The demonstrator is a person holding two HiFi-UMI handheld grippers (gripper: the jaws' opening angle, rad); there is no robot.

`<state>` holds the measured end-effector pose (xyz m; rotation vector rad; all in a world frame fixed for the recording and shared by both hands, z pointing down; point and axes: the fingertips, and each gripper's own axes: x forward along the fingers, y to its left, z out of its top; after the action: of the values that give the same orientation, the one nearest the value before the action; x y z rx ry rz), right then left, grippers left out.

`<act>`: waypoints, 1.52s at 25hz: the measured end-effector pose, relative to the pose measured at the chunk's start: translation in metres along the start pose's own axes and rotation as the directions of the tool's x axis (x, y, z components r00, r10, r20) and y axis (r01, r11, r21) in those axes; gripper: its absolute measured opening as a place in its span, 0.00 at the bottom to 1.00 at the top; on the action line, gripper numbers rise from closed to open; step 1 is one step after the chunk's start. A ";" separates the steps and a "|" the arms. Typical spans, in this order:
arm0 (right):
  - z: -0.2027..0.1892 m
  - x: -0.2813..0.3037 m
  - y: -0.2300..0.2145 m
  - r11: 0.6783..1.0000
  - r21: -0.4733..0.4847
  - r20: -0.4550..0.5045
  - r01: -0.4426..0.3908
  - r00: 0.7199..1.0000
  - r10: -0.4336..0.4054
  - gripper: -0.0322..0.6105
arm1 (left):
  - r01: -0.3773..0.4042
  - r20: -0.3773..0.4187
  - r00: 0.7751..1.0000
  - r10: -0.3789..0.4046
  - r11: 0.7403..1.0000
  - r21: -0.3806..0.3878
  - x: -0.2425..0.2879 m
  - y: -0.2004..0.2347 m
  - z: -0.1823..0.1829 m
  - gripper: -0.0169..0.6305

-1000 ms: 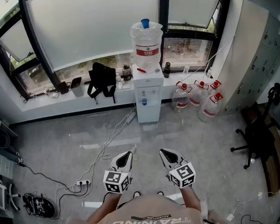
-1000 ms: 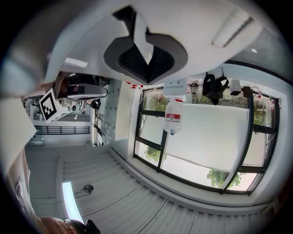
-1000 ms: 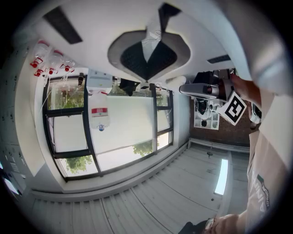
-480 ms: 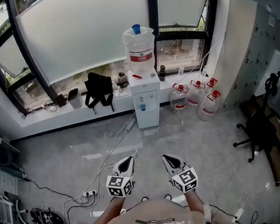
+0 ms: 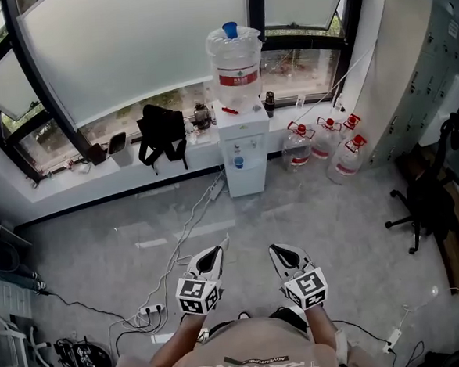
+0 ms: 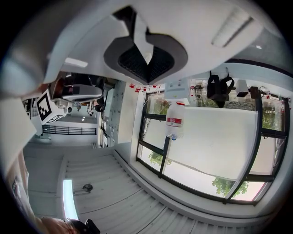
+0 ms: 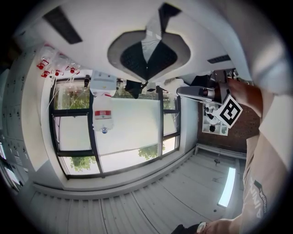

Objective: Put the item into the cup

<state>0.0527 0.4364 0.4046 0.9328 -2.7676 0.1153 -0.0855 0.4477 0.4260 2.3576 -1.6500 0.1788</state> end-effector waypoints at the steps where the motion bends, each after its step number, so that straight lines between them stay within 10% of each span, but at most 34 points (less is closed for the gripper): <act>1: -0.002 0.004 0.002 1.000 0.003 -0.002 0.002 1.000 -0.002 0.07 | 0.005 -0.004 1.000 -0.005 1.000 0.004 0.002 0.005 -0.002 0.04; 38: -0.009 0.145 -0.205 0.994 0.071 -0.019 -0.084 0.996 0.086 0.07 | -0.091 -0.071 0.993 0.092 0.996 0.019 0.228 0.047 0.043 0.04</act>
<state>0.0658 0.1893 0.4475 0.8246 -2.7994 0.2360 -0.0521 0.2140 0.4477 2.2609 -1.7293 0.2914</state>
